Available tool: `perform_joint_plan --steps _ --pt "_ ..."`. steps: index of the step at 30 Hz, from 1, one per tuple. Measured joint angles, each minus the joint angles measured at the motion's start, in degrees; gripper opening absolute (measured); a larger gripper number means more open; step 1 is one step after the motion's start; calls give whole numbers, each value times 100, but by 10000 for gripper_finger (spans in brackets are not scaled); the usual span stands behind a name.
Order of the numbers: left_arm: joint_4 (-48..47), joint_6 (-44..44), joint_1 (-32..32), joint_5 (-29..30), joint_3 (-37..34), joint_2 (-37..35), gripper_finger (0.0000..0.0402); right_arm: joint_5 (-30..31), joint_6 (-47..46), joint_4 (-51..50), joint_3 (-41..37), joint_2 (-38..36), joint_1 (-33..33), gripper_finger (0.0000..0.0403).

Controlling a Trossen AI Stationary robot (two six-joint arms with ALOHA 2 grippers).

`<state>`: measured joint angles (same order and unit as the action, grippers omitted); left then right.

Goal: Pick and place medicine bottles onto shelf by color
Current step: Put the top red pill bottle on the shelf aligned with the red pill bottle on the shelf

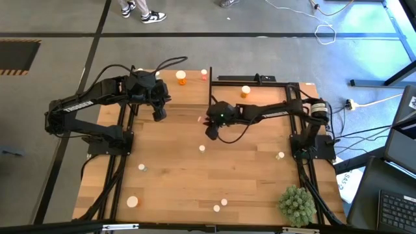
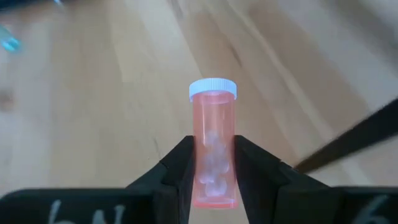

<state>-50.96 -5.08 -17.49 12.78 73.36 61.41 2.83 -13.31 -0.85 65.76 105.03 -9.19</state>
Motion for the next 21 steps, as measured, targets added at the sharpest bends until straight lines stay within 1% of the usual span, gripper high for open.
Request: perform_joint_plan --steps 6,13,18,21 --pt "7 6 2 -22 0 0 43 12 15 143 -2 -482 -2 104" --pt "43 21 -1 -22 0 4 43 83 324 1320 2 -781 87 104" --pt "44 48 -1 -22 0 4 43 431 517 2020 2 -815 131 104" --pt "46 48 -1 -22 0 7 43 907 748 2462 -2 -826 127 104"
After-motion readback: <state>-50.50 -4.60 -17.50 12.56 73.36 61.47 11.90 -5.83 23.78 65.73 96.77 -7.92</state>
